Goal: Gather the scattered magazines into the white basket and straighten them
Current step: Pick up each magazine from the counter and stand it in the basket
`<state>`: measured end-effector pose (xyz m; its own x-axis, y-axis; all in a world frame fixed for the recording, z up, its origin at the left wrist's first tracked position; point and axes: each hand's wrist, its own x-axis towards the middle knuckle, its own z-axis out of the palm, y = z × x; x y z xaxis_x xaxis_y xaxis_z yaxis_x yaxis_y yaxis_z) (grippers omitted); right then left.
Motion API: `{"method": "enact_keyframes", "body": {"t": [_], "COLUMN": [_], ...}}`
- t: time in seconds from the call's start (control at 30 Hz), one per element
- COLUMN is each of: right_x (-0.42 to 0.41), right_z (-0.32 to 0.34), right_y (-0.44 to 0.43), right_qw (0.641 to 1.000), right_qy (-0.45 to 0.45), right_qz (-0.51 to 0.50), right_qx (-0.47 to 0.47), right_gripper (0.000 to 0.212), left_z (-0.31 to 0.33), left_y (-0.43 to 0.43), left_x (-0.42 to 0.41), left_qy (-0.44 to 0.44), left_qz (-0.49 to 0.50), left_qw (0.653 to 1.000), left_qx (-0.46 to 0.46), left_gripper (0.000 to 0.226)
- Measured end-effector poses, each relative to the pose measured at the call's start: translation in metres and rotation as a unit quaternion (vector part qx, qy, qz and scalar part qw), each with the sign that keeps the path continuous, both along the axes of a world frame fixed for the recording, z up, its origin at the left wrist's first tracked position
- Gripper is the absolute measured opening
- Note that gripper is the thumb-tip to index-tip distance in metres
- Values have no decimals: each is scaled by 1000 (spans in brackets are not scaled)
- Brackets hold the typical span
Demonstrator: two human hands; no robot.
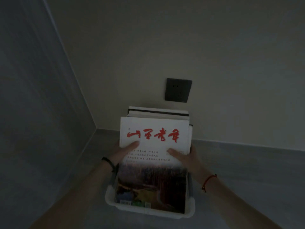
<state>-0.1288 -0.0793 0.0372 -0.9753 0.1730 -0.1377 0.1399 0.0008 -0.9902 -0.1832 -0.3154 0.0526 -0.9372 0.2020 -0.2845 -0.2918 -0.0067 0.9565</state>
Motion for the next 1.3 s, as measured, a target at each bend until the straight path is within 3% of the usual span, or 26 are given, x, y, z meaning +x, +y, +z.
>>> {"method": "enact_keyframes", "body": {"t": [0.07, 0.13, 0.23, 0.4, 0.43, 0.5, 0.57, 0.7, 0.9, 1.07, 1.17, 1.3], "right_x": [2, 5, 11, 23, 26, 31, 37, 47, 53, 51, 49, 48], "right_z": [0, 1, 8, 22, 23, 23, 21, 17, 11, 13, 13, 14], "right_y": [-1, -2, -3, -3, -3, -3, -3, -2, -5, -7, -4, -2], "right_qw": [1000, 1000, 998, 993, 992, 992, 993, 993, 995, 996, 996, 996], "right_qy": [10, 28, 62, 113, 117, 120, 119, 111, 94, 75, 62, 44], "right_qz": [-6, -7, -5, -6, -4, 2, 9, 27, 42, 20, 17, 30], "right_qx": [1, 9, 13, 34, 37, 30, 11, 9, 9, 38, 59, 71], "right_gripper": [57, 58, 56, 75, 76, 75, 75, 81, 67, 63, 55, 80], "left_z": [1, 3, 5, 12, 14, 17, 18, 13, 4, 1, 0, 1], "left_y": [3, 3, -2, -15, -16, -16, -16, -22, -27, -28, -28, -27], "left_x": [2, 6, 15, 24, 26, 31, 36, 48, 58, 56, 54, 53], "left_qy": [12, 31, 70, 181, 190, 185, 179, 116, 33, 45, 53, 80], "left_qz": [35, 46, 63, 39, 29, 28, 25, -5, -70, -58, -56, -69], "left_qw": [999, 998, 995, 982, 981, 982, 982, 989, 994, 997, 997, 994], "left_qx": [7, 18, 43, 24, 27, 37, 53, 87, 77, 24, -7, -21], "left_gripper": [18, 19, 29, 38, 51, 77, 83, 85, 71, 58, 65, 73]}}
